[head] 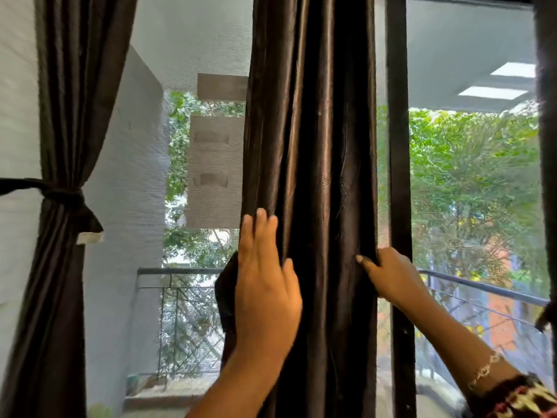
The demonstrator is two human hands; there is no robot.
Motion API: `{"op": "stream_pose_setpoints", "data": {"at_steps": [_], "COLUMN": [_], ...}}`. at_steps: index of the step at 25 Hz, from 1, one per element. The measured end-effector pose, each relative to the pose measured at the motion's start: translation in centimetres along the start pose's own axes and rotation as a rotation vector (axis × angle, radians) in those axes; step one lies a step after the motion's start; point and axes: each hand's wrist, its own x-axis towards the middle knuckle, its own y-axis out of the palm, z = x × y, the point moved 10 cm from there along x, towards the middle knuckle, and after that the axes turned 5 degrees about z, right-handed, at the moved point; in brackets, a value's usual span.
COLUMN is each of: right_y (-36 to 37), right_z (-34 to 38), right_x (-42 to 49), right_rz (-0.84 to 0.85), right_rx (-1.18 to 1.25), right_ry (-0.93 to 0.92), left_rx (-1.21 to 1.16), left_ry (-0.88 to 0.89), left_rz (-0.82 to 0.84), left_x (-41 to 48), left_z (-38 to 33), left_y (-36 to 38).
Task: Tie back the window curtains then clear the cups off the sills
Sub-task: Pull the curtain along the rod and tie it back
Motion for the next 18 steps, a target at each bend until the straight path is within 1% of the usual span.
{"op": "stream_pose_setpoints", "data": {"at_steps": [1,2,3,4,7,10,11,14,18], "right_y": [0.1,0.4,0.7,1.1,2.1,2.7,2.8,3.4,4.0], "right_z": [0.4,1.0,1.5,2.1,3.1,3.3,3.3,3.0,3.1], "right_x": [-0.3,-0.6,-0.8,-1.0,-1.7,-1.9,-1.8,-1.6,-1.6], "right_rz": [-0.009,-0.007,-0.001,0.006,0.003,-0.017,-0.022,-0.015,-0.002], "right_rx": [0.005,0.012,0.02,0.026,0.046,0.041,0.046,0.095,0.07], "right_ry": [-0.024,-0.04,-0.065,-0.085,-0.137,-0.155,-0.165,-0.174,-0.175], "left_rx": [0.024,0.012,-0.02,-0.062,-0.125,0.005,0.039,0.043,0.071], "left_ry": [0.103,0.152,0.145,0.089,-0.157,-0.328,-0.351,-0.368,-0.379], "left_rz": [0.017,0.061,0.116,0.153,0.203,0.32,0.349,0.394,0.458], "left_x": [-0.8,-1.6,-2.2,-2.4,-3.2,-4.3,-4.6,-5.4,-5.9], "left_z": [-1.3,-2.0,-1.9,-1.4,1.6,3.7,3.7,3.3,2.6], "left_y": [0.5,1.4,2.4,3.0,4.5,6.3,6.7,8.0,9.9]}}
